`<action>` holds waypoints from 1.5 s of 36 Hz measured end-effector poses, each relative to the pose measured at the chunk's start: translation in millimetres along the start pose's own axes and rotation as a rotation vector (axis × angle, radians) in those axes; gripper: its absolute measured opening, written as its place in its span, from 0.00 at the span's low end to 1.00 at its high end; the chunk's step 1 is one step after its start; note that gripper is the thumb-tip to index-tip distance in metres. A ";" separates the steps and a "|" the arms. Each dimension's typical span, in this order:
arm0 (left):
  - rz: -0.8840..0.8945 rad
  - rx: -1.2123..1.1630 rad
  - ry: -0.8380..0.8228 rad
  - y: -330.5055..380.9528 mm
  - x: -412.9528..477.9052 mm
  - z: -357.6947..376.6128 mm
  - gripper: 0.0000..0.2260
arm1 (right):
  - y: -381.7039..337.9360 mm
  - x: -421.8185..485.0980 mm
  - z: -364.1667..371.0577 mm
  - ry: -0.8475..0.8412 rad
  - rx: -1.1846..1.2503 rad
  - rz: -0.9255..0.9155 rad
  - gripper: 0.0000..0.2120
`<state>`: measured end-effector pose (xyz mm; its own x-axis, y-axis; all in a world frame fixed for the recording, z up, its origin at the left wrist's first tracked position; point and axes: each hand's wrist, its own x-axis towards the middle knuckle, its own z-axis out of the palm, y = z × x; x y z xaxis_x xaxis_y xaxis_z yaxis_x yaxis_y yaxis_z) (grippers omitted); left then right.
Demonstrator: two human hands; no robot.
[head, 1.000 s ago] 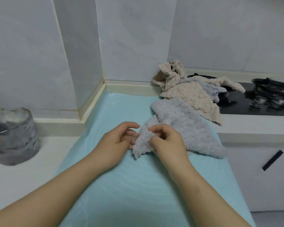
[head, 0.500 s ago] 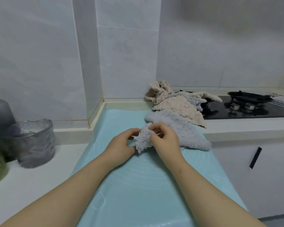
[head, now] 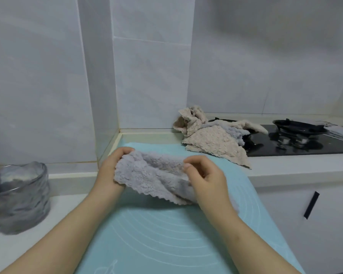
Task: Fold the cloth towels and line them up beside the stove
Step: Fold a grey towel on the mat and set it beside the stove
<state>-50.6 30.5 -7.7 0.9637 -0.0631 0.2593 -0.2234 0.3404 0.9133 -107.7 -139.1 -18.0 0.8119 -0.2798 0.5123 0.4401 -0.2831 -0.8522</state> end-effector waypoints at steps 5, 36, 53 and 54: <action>0.133 0.069 -0.061 24.7 1.8 -14.6 0.11 | -17.1 40.6 -9.5 0.067 -0.082 0.124 0.10; 0.102 1.015 0.010 1.6 2.3 -11.2 0.11 | 29.3 45.6 -25.2 -0.206 -0.691 0.277 0.07; -0.349 1.542 -0.416 2.0 -4.8 -16.8 0.18 | 31.1 33.7 -3.6 -0.459 -1.071 0.263 0.20; -0.340 1.548 -0.439 1.2 -4.3 -16.4 0.15 | 31.2 34.2 -2.5 -0.493 -1.051 0.252 0.20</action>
<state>-52.6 46.6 -12.8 0.9438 -0.2713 -0.1888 -0.2077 -0.9312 0.2997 -67.2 -159.8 -26.8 0.9918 -0.1175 0.0505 -0.0972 -0.9490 -0.2999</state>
